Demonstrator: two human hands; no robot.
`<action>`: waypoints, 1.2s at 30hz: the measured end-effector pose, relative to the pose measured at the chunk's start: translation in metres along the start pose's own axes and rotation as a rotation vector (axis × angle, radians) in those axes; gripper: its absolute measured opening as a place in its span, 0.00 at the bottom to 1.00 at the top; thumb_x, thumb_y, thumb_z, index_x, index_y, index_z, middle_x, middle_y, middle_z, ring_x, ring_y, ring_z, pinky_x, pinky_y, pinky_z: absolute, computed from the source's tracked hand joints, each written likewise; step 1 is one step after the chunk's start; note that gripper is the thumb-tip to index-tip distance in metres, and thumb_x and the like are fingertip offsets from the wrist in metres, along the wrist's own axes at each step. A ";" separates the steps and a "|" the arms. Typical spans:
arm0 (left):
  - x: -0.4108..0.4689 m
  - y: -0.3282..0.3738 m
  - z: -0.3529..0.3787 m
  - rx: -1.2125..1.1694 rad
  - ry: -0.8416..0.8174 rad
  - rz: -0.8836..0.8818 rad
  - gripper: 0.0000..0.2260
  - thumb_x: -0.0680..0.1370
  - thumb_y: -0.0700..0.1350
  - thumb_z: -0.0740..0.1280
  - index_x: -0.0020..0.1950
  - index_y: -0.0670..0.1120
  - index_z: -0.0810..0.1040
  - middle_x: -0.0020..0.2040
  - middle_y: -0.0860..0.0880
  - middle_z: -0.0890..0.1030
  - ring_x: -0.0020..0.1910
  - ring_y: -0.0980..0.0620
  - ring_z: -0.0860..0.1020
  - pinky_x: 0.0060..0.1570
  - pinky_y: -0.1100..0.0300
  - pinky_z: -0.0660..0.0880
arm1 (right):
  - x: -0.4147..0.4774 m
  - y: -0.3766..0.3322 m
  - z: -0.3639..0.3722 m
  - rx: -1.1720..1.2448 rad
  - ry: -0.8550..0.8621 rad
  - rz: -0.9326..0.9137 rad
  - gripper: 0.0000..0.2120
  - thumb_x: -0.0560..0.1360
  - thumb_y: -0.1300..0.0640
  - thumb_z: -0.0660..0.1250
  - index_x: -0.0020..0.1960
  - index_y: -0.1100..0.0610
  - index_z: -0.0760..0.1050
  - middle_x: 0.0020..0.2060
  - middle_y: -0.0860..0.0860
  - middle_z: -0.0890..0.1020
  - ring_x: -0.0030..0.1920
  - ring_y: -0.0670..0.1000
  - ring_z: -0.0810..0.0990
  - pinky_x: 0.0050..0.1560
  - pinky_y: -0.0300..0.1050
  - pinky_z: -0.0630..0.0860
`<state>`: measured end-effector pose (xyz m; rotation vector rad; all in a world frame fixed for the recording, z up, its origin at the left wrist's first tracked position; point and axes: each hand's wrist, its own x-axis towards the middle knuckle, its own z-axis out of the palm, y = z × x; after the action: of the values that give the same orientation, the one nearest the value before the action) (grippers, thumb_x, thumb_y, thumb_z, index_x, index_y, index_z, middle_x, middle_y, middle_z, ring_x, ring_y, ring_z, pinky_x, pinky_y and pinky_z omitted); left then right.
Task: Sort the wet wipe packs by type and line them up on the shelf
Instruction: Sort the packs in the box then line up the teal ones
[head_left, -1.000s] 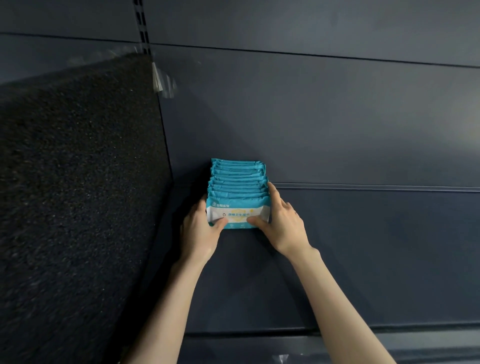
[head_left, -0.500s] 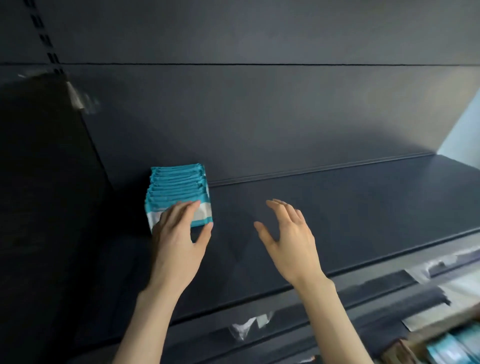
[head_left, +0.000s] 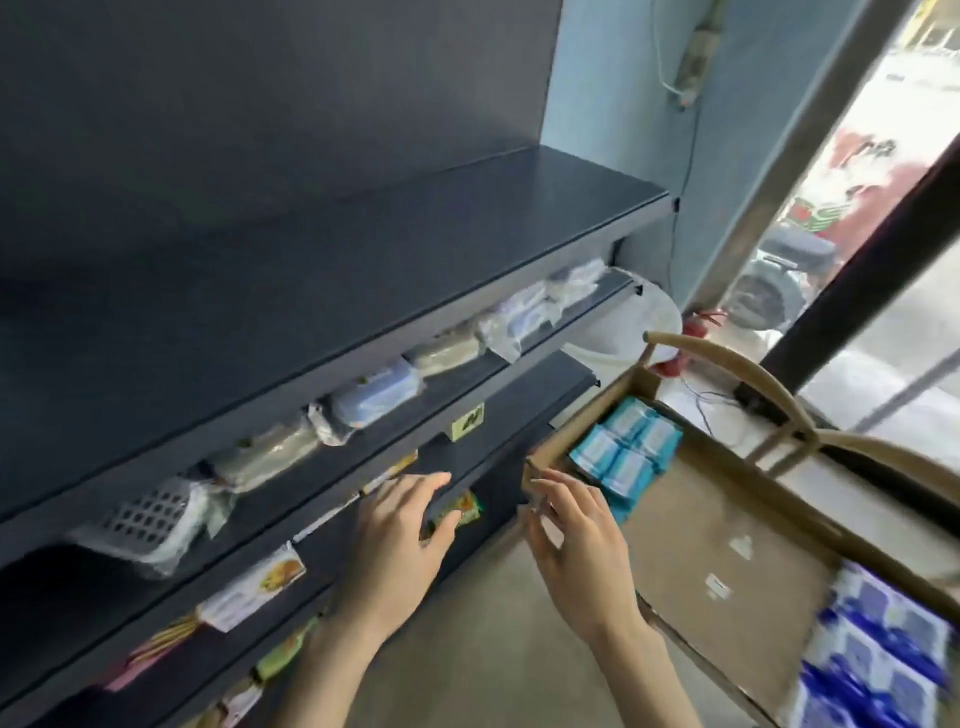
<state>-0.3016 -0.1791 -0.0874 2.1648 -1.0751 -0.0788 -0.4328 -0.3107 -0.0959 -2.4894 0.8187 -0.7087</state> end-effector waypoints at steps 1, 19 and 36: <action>-0.003 0.008 0.020 -0.003 -0.051 0.017 0.18 0.75 0.56 0.61 0.59 0.48 0.78 0.55 0.53 0.80 0.54 0.53 0.75 0.55 0.54 0.73 | -0.012 0.019 -0.005 -0.025 -0.016 0.039 0.13 0.73 0.51 0.64 0.54 0.55 0.80 0.53 0.50 0.81 0.53 0.53 0.79 0.51 0.47 0.79; 0.123 0.070 0.227 -0.006 -0.606 0.065 0.17 0.79 0.48 0.64 0.67 0.49 0.72 0.62 0.51 0.75 0.62 0.53 0.71 0.62 0.58 0.67 | 0.012 0.226 -0.009 -0.088 -0.043 0.527 0.13 0.71 0.57 0.74 0.54 0.59 0.79 0.50 0.53 0.82 0.49 0.56 0.80 0.49 0.46 0.77; 0.247 -0.022 0.486 0.055 -0.944 -0.404 0.16 0.78 0.42 0.65 0.65 0.44 0.71 0.60 0.46 0.76 0.57 0.51 0.73 0.56 0.60 0.69 | 0.090 0.425 0.150 0.190 -0.289 1.110 0.16 0.79 0.52 0.61 0.65 0.58 0.71 0.61 0.52 0.76 0.60 0.53 0.73 0.57 0.45 0.68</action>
<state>-0.2930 -0.6233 -0.4045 2.3896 -1.0710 -1.3725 -0.4610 -0.6468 -0.4079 -1.5213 1.6567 -0.0161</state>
